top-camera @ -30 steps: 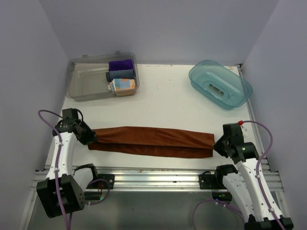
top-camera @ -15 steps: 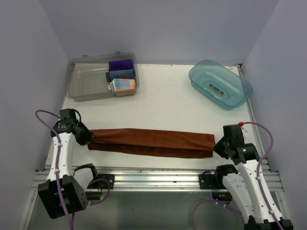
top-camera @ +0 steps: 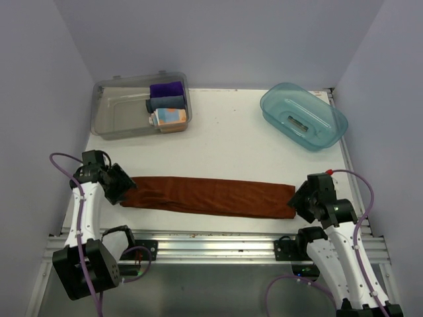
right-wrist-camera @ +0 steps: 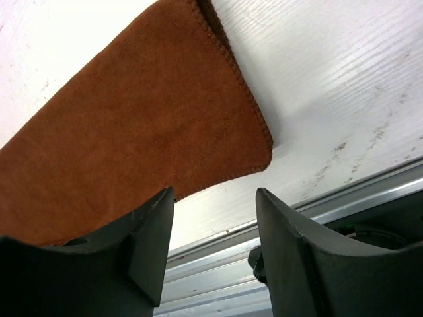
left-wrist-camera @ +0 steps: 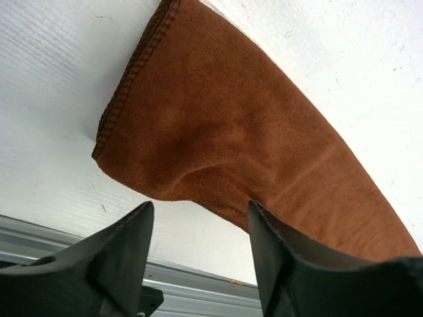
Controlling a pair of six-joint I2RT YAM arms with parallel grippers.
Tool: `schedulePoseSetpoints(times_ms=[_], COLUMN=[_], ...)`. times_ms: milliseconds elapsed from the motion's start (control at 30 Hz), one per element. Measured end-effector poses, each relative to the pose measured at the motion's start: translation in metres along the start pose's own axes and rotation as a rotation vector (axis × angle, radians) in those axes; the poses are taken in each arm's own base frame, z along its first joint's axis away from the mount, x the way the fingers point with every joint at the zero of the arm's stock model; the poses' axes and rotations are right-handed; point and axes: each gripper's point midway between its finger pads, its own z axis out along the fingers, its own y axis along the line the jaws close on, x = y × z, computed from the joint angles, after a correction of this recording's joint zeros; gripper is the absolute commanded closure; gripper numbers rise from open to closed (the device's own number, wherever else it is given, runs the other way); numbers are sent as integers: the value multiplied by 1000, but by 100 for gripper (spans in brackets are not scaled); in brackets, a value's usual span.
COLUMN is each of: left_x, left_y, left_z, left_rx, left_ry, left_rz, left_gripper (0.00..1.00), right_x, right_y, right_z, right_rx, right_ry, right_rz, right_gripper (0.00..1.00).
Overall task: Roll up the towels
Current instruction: Fold the towel
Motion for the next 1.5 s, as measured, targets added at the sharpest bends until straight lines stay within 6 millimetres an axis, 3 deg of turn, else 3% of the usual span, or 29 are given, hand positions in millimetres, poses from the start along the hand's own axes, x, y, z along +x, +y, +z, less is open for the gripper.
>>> schedulePoseSetpoints(times_ms=[167, 200, 267, 400, 567, 767, 933, 1200, 1300, 1500], left_x=[-10, -15, -26, -35, -24, -20, -27, -22, -25, -50], left_y=[-9, -14, -27, -50, -65, -42, -37, -30, -31, -55], left_z=[-6, -9, -14, -16, -11, -1, 15, 76, 87, 103], left_rx=[26, 41, 95, 190, 221, 116, 62, -16, -37, -9], left_ry=[-25, -35, -62, -81, -61, -89, -78, 78, 116, 148], left_rz=[1, 4, 16, 35, 99, 53, 32, -11, -20, -24], left_gripper=[34, 13, 9, 27, 39, 53, 68, 69, 68, 68], right_x=[-2, -4, -9, -19, -16, -13, -11, -16, -21, -33], right_y=[6, 8, 12, 24, 37, 52, 60, 55, 51, 45], right_z=[-2, -3, -4, 1, 16, 17, 27, 72, 87, 110], right_rx=[-29, -34, -45, -70, -64, -118, -111, 28, 71, 127], right_ry=[-3, -8, -20, -38, 18, 13, 30, 68, 73, 74], right_rz=[-11, -15, -26, -61, -116, -173, -213, -274, -273, -244], right_gripper=[44, 47, 56, 70, 71, 70, 70, 69, 68, 68])
